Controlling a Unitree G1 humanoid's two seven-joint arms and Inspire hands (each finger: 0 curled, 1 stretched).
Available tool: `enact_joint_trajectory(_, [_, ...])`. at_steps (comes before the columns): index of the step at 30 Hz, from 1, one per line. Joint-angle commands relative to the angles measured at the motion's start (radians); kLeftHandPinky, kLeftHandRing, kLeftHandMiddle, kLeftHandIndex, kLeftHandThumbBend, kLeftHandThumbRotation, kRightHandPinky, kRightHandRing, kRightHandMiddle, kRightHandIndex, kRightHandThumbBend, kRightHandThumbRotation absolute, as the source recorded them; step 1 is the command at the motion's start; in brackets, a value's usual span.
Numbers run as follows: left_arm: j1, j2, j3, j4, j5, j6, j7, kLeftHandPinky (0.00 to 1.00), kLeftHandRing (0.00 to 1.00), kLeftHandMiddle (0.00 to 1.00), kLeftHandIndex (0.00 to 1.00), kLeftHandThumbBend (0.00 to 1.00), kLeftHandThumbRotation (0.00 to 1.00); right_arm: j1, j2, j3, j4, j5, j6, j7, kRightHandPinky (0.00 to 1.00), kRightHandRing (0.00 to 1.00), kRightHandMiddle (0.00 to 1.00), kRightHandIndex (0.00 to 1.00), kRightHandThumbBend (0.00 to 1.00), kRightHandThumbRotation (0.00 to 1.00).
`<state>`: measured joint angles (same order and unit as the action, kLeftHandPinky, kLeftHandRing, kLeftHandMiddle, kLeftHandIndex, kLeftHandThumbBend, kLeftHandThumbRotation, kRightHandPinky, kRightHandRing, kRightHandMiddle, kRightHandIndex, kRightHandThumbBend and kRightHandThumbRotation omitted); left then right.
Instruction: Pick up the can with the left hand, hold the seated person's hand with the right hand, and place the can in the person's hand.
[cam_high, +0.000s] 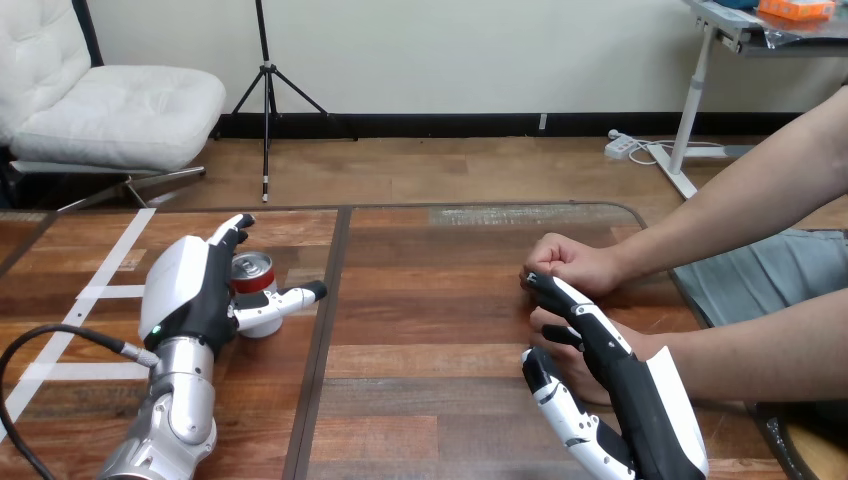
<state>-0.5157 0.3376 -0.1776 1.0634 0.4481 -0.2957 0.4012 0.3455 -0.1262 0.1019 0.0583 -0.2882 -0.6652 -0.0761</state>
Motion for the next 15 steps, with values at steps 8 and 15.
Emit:
enact_joint_trajectory(8, [-0.081, -0.016, 0.026, 0.020, -0.048, -0.053, 0.032, 0.61, 0.68, 0.72, 0.74, 0.76, 0.06, -0.049, -0.013, -0.010, -0.030, 0.014, -0.031, 0.003, 0.81, 0.89, 0.90, 0.87, 0.40, 0.70])
enact_joint_trajectory(15, [-0.085, -0.018, 0.023, 0.029, -0.059, -0.049, 0.037, 0.58, 0.65, 0.69, 0.71, 0.74, 0.01, -0.048, -0.015, -0.012, -0.033, 0.004, -0.026, 0.002, 0.80, 0.89, 0.90, 0.87, 0.40, 0.69])
